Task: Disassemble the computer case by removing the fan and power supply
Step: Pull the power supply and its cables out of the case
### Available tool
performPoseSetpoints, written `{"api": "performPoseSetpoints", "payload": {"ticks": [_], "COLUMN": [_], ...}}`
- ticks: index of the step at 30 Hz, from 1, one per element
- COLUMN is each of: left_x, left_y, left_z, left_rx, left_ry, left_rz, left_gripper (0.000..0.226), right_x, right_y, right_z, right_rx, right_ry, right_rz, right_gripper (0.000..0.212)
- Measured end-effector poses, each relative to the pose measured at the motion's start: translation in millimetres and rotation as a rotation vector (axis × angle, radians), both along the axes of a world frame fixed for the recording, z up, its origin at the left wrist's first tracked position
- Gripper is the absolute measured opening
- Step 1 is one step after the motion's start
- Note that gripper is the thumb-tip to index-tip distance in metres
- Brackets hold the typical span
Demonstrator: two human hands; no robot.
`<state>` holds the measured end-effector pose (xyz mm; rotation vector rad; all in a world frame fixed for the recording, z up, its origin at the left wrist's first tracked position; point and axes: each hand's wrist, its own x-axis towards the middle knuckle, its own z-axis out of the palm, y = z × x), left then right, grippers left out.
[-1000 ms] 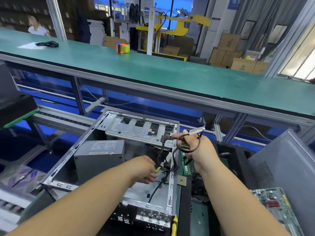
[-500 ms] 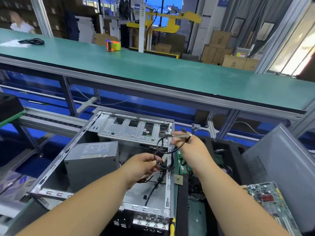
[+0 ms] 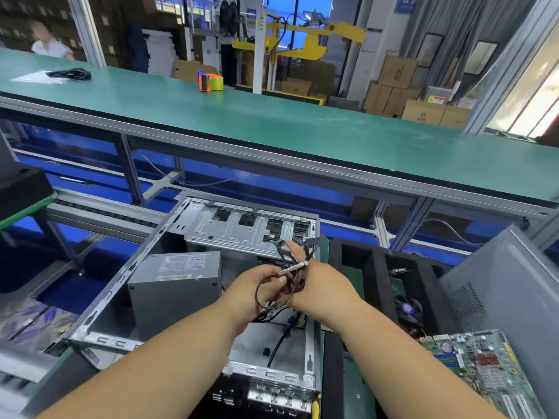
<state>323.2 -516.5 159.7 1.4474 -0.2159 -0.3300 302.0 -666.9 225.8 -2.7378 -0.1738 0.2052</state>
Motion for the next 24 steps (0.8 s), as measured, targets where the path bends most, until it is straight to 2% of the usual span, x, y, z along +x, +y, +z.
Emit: {"api": "performPoseSetpoints", "payload": {"ticks": [2,4,7,10,11,17,24], "left_x": [1,2,4,4,3,3,2], "left_y": [0,-1,-4,-6,-6,-8,-5], "left_z": [1,1,-2,-3,-3,-5,-2], "left_rx": [-0.027,-0.002,0.069,0.103,0.135,0.432,0.656], "left_ry": [-0.004,-0.005,0.029,0.042,0.019,-0.153,-0.183], "left_rz": [-0.001,-0.002,0.016,0.034,0.028,0.05,0.138], "left_gripper": [0.022,0.017,0.011,0.008,0.009,0.011,0.018], "right_x": [3,4,6,6,5,4,2], "right_y": [-1,-3,-8,-13,-13,-20,-24], "right_z": [-4,-5,-8,-12,-13,-21,-14], "right_rx": [0.027,0.142,0.385,0.569,0.618,0.873,1.032], "right_ry": [-0.046,-0.048,0.036,0.113,0.119,0.155,0.064], "right_rz": [-0.017,-0.06,-0.148,-0.211,-0.223,-0.286,-0.245], "right_gripper": [0.091,0.083,0.073,0.05,0.048,0.058,0.056]}}
